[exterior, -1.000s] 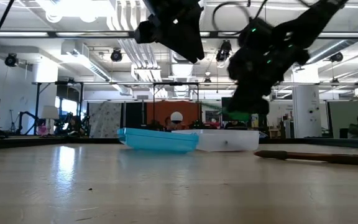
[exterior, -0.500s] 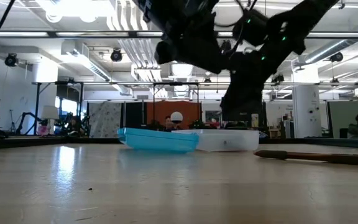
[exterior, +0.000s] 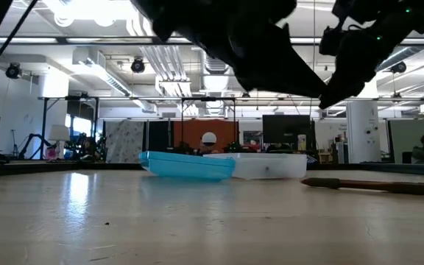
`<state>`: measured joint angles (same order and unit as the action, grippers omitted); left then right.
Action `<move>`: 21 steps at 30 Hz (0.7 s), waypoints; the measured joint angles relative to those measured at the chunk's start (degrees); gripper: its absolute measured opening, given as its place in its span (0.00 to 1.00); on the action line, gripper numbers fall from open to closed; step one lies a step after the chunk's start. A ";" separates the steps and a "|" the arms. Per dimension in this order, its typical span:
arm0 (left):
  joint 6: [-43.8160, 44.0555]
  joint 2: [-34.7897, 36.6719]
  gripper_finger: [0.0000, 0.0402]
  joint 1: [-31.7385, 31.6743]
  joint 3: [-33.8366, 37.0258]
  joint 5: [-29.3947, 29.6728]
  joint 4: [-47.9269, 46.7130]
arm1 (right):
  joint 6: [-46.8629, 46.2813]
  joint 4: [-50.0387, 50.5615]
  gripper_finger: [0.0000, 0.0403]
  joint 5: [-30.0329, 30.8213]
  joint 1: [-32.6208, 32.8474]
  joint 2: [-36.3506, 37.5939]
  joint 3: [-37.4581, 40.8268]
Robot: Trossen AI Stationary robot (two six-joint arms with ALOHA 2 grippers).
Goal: Pick & place school supplies into a supply box
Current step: Put the brown pen into the blue supply box
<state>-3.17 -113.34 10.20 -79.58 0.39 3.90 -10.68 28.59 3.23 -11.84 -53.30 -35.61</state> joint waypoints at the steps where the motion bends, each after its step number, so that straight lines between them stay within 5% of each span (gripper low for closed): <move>1: -1.01 -1.27 0.17 0.00 -0.94 -1.17 0.05 | -1.00 0.19 0.56 0.09 0.00 1.16 0.35; 9: -6.10 -12.29 0.17 -0.77 -11.10 -5.55 -1.90 | -6.04 3.49 0.56 0.98 0.60 4.99 1.26; 16: -9.24 -18.63 0.17 -1.68 -21.28 -4.77 -15.46 | -8.47 6.76 0.56 0.85 1.96 4.88 1.28; 21: -11.55 -19.63 0.17 -1.63 -23.00 -2.15 -16.97 | -8.91 7.27 0.56 0.87 2.60 4.92 1.28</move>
<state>-14.72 -132.97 8.56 -102.58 -1.77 -13.07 -19.59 35.86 4.10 -9.23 -48.38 -34.33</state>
